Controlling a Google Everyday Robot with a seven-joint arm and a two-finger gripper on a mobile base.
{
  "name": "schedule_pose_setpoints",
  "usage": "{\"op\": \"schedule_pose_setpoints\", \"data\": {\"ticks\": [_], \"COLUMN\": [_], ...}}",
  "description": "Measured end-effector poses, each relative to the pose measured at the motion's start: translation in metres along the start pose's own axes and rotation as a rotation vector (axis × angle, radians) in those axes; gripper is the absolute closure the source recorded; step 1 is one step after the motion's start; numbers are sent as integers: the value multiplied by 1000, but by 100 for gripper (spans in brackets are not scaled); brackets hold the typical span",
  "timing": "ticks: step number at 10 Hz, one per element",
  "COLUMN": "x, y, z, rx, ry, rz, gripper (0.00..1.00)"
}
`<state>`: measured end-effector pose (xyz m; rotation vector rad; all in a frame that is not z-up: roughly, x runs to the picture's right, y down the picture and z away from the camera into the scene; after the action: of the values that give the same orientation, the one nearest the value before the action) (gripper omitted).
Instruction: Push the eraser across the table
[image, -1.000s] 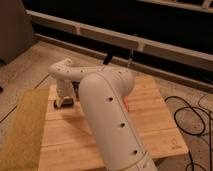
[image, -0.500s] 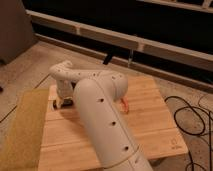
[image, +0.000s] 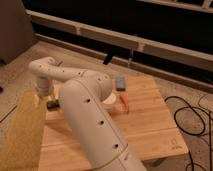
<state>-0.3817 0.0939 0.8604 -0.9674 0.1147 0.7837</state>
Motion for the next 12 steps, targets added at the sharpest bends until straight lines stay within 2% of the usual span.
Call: {"op": "schedule_pose_setpoints", "data": {"ticks": [1, 3, 4, 6, 7, 9, 12], "x": [-1, 11, 21, 58, 72, 88, 88], "y": [1, -47, -76, -145, -165, -184, -178], "z": [0, -19, -32, -60, -63, -56, -38], "rx": [5, 120, 170, 279, 308, 333, 328], "ry": [-5, -27, -41, -58, -54, -38, -19], "rz": [-6, 31, 74, 205, 252, 312, 333], "gripper": [35, 35, 35, 35, 35, 35, 35]}}
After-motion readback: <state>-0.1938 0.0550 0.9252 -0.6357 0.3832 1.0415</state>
